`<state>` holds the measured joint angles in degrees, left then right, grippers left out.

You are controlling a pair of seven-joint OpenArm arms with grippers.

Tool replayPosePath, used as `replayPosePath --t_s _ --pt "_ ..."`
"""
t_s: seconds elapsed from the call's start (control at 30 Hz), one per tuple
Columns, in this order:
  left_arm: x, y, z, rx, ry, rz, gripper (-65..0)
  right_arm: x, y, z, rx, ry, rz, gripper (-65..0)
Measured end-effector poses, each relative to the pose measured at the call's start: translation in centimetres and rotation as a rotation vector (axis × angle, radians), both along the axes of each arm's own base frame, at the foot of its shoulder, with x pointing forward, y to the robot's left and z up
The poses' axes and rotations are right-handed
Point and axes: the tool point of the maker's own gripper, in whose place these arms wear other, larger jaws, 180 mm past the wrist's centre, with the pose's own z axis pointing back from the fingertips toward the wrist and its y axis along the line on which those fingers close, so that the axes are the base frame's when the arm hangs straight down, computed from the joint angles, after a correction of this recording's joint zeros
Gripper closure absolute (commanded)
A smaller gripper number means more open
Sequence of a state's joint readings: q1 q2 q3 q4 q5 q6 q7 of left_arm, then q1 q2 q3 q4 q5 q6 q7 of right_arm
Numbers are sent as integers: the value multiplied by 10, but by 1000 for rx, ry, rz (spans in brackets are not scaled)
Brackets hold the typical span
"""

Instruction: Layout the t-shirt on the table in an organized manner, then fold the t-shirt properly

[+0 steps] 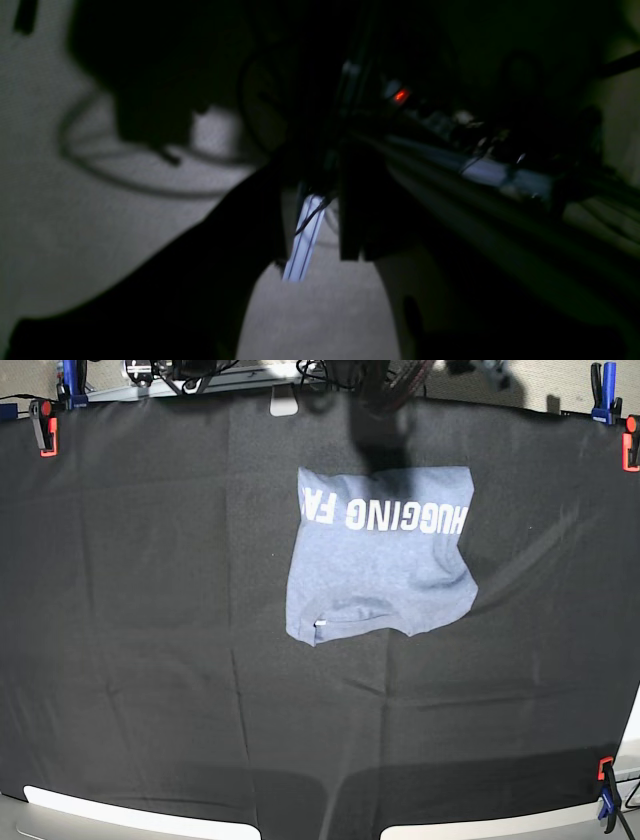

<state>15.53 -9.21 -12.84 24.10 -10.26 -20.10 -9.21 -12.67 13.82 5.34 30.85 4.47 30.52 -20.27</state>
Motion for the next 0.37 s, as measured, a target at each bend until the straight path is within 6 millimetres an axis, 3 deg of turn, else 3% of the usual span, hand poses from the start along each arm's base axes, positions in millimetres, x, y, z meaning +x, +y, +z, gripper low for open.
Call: replayPosePath --t_s 0.13,0.2,0.37 --pt "17 7 1 49 -41 23 -130 6 2 0 4 -19 -5 -58" --pt "13 9 0 84 -31 40 -130 6 2 0 4 -22 -6 -58" --pt "6 -11 -3 53 -17 46 -130 6 4 0 7 -21 -6 -58"
